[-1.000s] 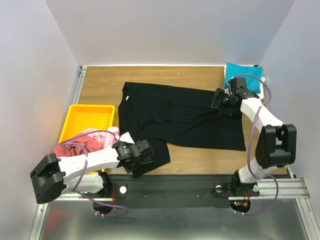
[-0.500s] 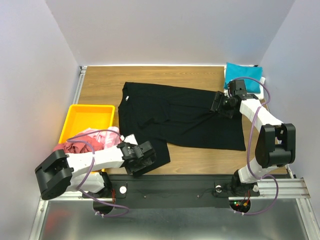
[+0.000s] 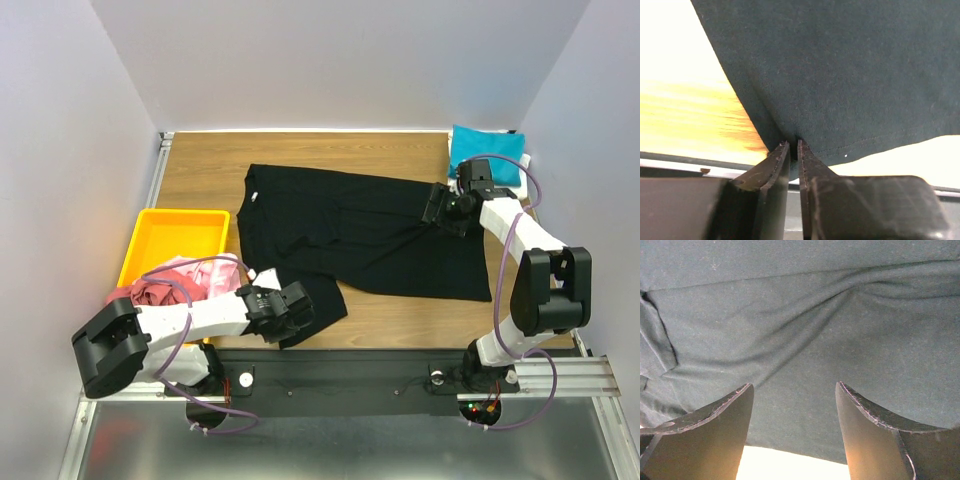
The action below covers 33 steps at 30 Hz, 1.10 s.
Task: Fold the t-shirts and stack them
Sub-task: Fold the tshirt
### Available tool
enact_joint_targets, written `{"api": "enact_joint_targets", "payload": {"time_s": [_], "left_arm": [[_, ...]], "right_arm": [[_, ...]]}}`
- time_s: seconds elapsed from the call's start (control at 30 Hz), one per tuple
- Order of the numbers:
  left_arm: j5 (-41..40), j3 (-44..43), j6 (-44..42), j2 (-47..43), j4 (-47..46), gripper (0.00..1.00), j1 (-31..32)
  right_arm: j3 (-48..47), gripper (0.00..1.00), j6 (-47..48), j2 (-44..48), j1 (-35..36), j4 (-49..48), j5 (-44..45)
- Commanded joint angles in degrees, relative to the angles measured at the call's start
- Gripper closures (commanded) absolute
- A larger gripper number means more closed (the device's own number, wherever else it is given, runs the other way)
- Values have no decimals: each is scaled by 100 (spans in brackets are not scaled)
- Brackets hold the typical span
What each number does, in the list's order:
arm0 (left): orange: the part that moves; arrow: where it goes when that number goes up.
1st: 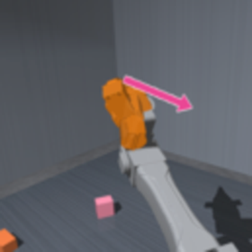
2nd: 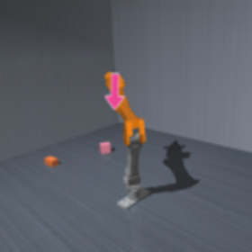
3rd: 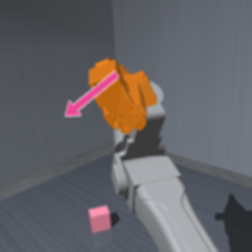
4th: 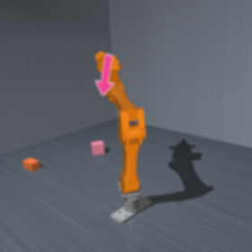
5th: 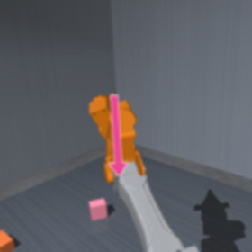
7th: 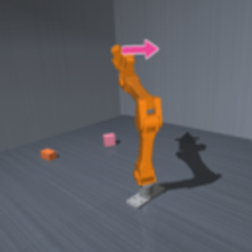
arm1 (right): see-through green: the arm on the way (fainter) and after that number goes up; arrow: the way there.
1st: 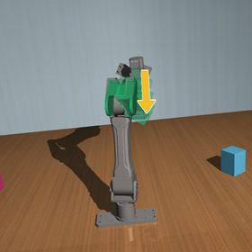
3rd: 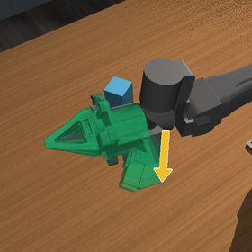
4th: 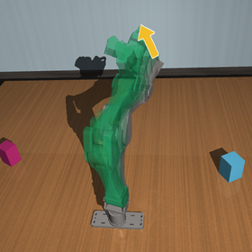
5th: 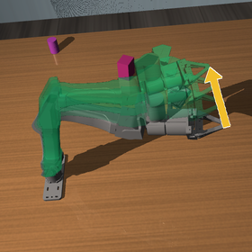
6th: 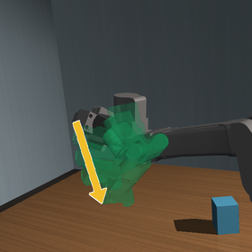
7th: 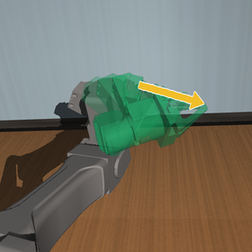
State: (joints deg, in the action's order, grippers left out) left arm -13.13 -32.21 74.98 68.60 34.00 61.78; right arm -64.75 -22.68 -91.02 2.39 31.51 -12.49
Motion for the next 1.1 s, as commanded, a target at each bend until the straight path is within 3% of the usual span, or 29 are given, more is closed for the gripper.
{"api": "enact_joint_targets", "payload": {"time_s": [0.0,0.13,0.2,0.5,0.8,0.93,1.07], "left_arm": [[170,311,-106,312,-358,79,19],[222,329,-212,321,-490,87,18],[223,329,-229,268,-517,100,18],[-164,-267,-194,-496,133,100,10],[-524,-848,-247,-1181,705,100,-280],[-551,-936,-484,-1568,757,100,-517],[-507,-972,-816,-1788,635,100,-947]], "right_arm": [[-55,28,35,129,-72,-22,10],[-55,28,26,146,-90,-22,-16],[-38,28,9,146,-99,-4,-25],[173,28,-70,401,-213,22,53],[1068,28,-298,1349,-872,356,888],[1219,25,-334,1623,-1091,935,1898],[1412,25,-649,1710,-1364,1050,1944]]}}
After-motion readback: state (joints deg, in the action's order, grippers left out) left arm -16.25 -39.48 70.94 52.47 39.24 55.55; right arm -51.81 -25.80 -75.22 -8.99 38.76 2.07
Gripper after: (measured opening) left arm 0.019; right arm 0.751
